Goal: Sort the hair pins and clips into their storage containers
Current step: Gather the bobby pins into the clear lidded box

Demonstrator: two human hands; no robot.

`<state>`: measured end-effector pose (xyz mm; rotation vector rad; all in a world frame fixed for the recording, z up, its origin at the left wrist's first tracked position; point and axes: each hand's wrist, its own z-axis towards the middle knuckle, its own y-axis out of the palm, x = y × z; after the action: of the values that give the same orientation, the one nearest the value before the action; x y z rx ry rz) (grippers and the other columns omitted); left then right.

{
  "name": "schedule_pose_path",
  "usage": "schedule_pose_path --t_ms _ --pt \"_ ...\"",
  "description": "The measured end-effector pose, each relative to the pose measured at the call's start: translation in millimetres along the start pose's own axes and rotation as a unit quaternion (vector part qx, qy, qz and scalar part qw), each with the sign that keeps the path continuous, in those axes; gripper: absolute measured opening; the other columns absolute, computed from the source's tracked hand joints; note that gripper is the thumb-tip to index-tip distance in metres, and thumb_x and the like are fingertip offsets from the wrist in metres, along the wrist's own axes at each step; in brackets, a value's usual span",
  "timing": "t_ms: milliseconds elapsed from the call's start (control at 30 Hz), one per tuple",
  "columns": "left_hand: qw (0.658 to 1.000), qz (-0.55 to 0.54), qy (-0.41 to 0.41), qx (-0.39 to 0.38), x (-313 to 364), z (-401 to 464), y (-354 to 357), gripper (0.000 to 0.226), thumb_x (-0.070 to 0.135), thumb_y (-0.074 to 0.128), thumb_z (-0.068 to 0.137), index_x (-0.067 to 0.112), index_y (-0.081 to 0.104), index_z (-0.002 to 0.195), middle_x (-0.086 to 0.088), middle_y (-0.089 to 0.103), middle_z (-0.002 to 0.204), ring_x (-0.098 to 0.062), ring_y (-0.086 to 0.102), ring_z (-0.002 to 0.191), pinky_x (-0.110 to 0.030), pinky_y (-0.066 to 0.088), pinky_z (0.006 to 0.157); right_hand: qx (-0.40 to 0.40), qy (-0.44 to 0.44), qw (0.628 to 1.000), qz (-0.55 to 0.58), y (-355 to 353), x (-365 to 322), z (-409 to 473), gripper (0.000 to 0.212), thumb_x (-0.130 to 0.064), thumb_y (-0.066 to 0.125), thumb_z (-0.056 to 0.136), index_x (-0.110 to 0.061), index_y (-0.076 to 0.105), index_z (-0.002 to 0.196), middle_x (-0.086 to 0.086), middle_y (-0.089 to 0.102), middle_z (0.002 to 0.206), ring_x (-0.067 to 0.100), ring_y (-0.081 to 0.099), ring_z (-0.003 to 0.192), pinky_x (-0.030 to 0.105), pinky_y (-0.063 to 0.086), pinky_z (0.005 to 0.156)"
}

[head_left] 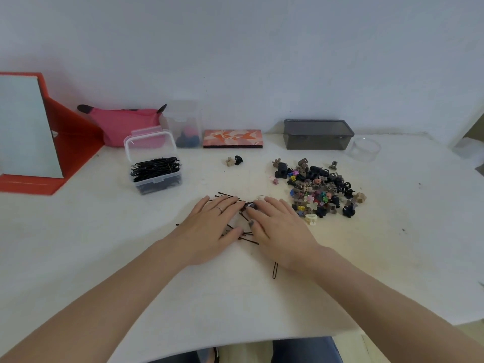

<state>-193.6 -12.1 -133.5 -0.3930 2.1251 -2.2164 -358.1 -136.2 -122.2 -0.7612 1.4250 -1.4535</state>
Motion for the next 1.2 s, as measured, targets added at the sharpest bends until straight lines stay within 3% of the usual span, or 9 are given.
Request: schedule_pose_path --t_ms 67,167,333,467,567,733,833,1000,1200 --pt "1.0 -0.009 -0.008 -0.001 -2 1 -3 0.073 0.064 0.009 0.09 0.032 0.015 0.155 0.015 0.012 0.162 -0.004 0.003 0.149 -0.034 0.0 0.122 0.015 0.012 0.999 0.034 -5 1 5 0.04 -0.031 0.029 0.102 -0.019 0.063 0.117 -0.004 0.058 0.122 0.02 0.047 0.119 0.033 0.032 0.106" --pt "1.0 -0.01 -0.018 -0.012 -5 3 -5 0.067 0.061 0.016 0.094 0.033 0.013 0.156 0.015 0.007 0.163 -0.004 0.0 0.149 -0.034 -0.003 0.122 0.045 0.047 0.996 0.069 -18 7 4 0.039 -0.027 0.034 0.104 -0.016 0.063 0.127 -0.002 0.06 0.128 0.018 0.047 0.123 0.028 0.027 0.109" --pt "0.999 -0.02 -0.02 -0.017 -8 6 -7 0.071 0.062 0.012 0.09 0.033 0.024 0.153 0.016 0.016 0.161 -0.004 0.009 0.147 -0.033 0.003 0.122 0.023 0.097 0.993 -0.065 -22 26 0 0.046 -0.038 0.025 0.101 -0.019 0.065 0.115 0.002 0.058 0.129 0.024 0.037 0.135 0.039 0.017 0.12" --pt "1.0 -0.014 -0.026 -0.005 -7 9 -10 0.077 0.063 0.007 0.085 0.029 0.031 0.15 0.012 0.024 0.158 -0.007 0.018 0.144 -0.032 0.007 0.121 0.031 0.022 0.998 -0.046 -23 12 3 0.044 -0.033 0.032 0.098 -0.018 0.063 0.125 0.007 0.053 0.14 0.028 0.035 0.14 0.042 0.028 0.116" --pt "1.0 0.0 -0.026 -0.006 -8 11 -9 0.08 0.063 0.005 0.083 0.028 0.03 0.151 0.012 0.023 0.158 -0.007 0.017 0.145 -0.033 0.008 0.12 0.014 -0.039 0.998 -0.045 -16 -2 10 0.039 -0.028 0.038 0.092 -0.019 0.068 0.116 0.003 0.061 0.128 0.028 0.049 0.125 0.039 0.04 0.103" --pt "1.0 0.003 -0.029 -0.001 -13 7 -10 0.079 0.061 0.008 0.084 0.026 0.031 0.151 0.01 0.025 0.158 -0.008 0.019 0.144 -0.033 0.01 0.121 -0.013 -0.066 0.996 -0.061 -6 -7 17 0.048 -0.034 0.026 0.09 -0.019 0.07 0.104 -0.002 0.064 0.114 0.027 0.052 0.119 0.04 0.034 0.11" --pt "1.0 0.01 -0.025 -0.006 -16 8 -10 0.074 0.061 0.013 0.087 0.026 0.03 0.151 0.009 0.025 0.158 -0.009 0.02 0.144 -0.035 0.012 0.121 -0.001 -0.066 0.998 -0.023 -7 -6 19 0.04 -0.029 0.035 0.09 -0.016 0.069 0.109 -0.002 0.063 0.119 0.023 0.05 0.12 0.038 0.03 0.113" --pt "0.999 0.014 -0.032 -0.022 -13 11 -13 0.059 0.052 0.026 0.1 0.032 0.018 0.155 0.008 0.007 0.164 -0.012 0.003 0.15 -0.038 0.002 0.122 0.108 0.026 0.993 0.031 -20 15 15 0.036 -0.019 0.048 0.095 -0.011 0.064 0.126 0.002 0.059 0.134 0.021 0.047 0.128 0.034 0.025 0.115" --pt "0.999 -0.002 -0.03 -0.042 0 10 -4 0.061 0.058 0.02 0.097 0.039 0.011 0.155 0.011 0.002 0.164 -0.01 -0.003 0.15 -0.038 -0.001 0.122 0.045 0.083 0.995 -0.03 -23 30 1 0.038 -0.026 0.038 0.098 -0.011 0.059 0.126 0.004 0.045 0.146 0.024 0.026 0.145 0.039 0.017 0.122"
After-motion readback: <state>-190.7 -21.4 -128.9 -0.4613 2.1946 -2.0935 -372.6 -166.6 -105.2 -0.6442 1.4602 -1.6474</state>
